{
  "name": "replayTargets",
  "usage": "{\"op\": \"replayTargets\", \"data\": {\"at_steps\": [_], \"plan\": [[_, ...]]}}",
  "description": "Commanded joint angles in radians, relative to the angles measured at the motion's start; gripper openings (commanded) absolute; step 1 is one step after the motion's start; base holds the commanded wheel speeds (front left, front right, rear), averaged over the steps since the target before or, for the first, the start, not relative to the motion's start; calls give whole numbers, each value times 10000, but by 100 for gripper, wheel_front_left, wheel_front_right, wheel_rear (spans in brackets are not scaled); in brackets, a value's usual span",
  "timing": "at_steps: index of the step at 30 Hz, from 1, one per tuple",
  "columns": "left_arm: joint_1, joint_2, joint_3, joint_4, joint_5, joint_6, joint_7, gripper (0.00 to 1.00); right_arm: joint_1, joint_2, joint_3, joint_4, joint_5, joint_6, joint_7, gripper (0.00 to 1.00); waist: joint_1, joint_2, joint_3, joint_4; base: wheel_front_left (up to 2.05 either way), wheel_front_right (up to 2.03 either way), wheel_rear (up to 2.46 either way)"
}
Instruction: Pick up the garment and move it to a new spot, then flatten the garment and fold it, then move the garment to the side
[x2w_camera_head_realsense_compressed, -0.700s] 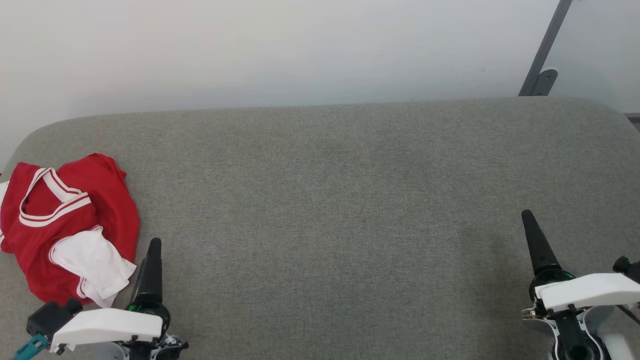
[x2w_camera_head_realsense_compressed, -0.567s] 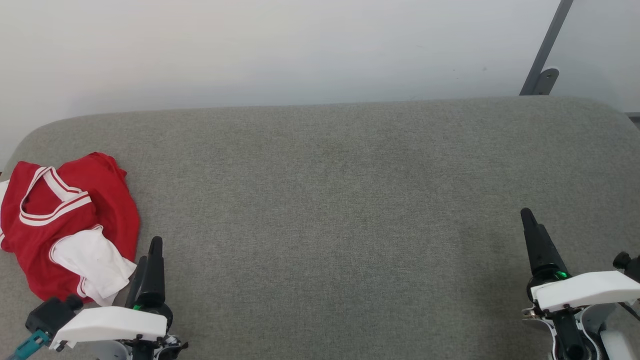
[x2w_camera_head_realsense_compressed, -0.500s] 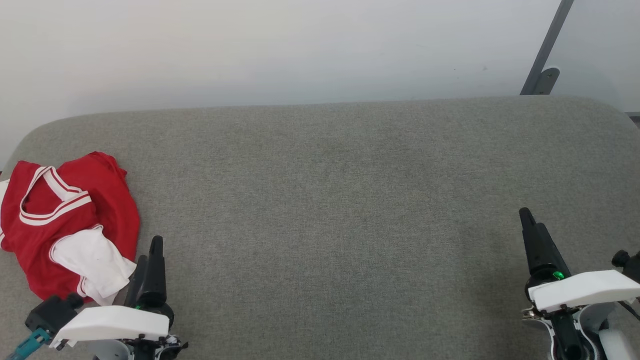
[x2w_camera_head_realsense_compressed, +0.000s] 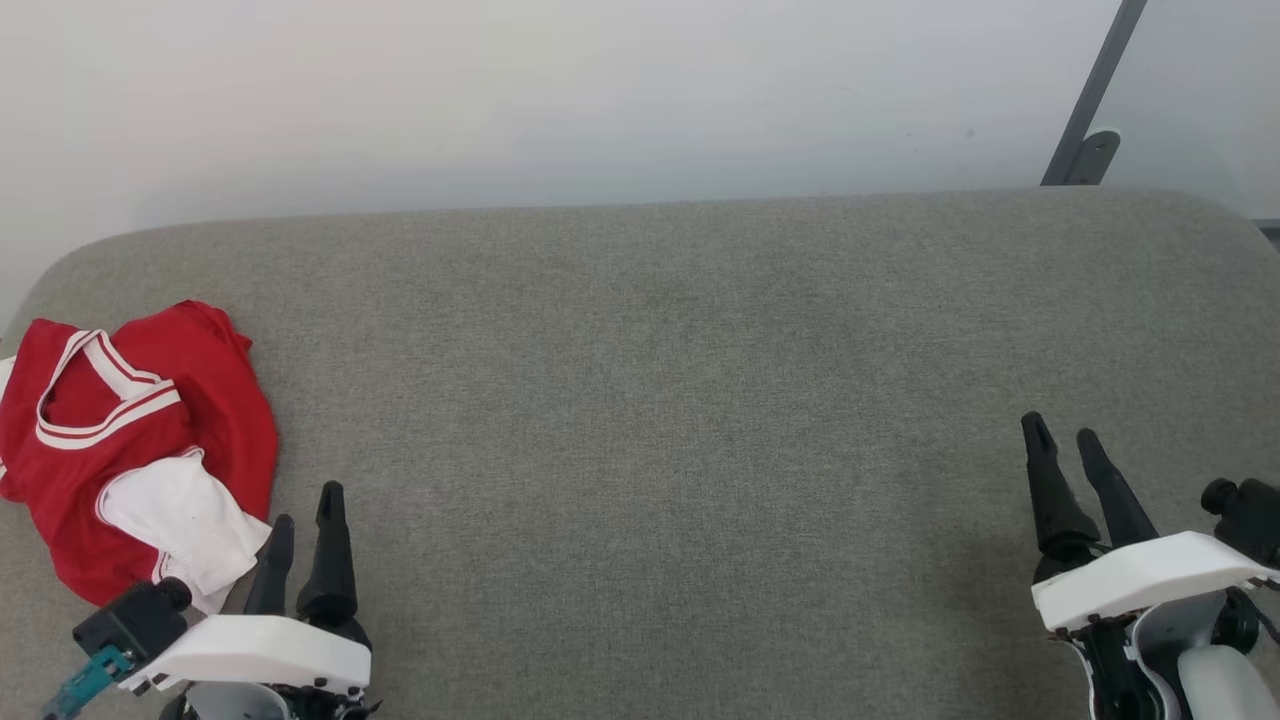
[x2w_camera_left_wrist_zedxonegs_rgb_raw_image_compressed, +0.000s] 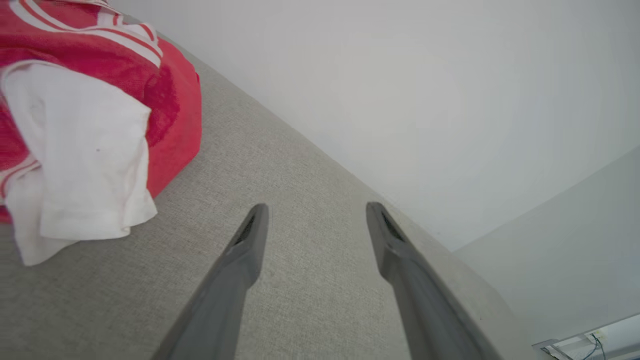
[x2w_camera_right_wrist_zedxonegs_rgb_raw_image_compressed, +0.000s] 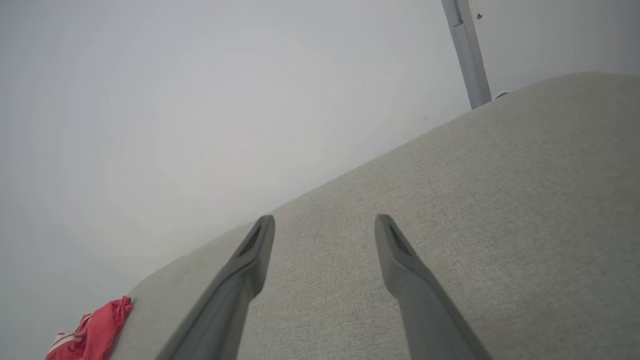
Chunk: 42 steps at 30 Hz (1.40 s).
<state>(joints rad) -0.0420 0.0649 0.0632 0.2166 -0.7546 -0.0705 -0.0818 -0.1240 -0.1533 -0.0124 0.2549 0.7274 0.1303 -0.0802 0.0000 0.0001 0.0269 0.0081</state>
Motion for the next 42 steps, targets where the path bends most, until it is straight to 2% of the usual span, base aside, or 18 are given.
{"op": "replayTargets", "data": {"at_steps": [1,13,22,31,42], "plan": [[-42,100,-49,-178,375,65,-108,100,-267,-69,20,-124,-427,3,-126,100,0,-1,18,1,0,0,0],[2,211,-178,-335,1641,394,-446,100,-505,-140,-66,187,-2131,4,-453,100,0,-1,126,13,0,0,0],[0,323,-351,-298,2663,401,-692,100,-646,-182,-15,252,-3107,3,-701,100,0,-1,233,-3,0,0,0],[66,362,-311,-113,3459,403,-919,100,-637,-170,-120,366,-3591,4,-939,100,0,-1,229,13,0,0,0],[-30,342,-327,140,4450,171,-1172,100,-674,-251,-198,472,-4160,4,-1187,100,0,-1,380,58,0,0,0]]}}
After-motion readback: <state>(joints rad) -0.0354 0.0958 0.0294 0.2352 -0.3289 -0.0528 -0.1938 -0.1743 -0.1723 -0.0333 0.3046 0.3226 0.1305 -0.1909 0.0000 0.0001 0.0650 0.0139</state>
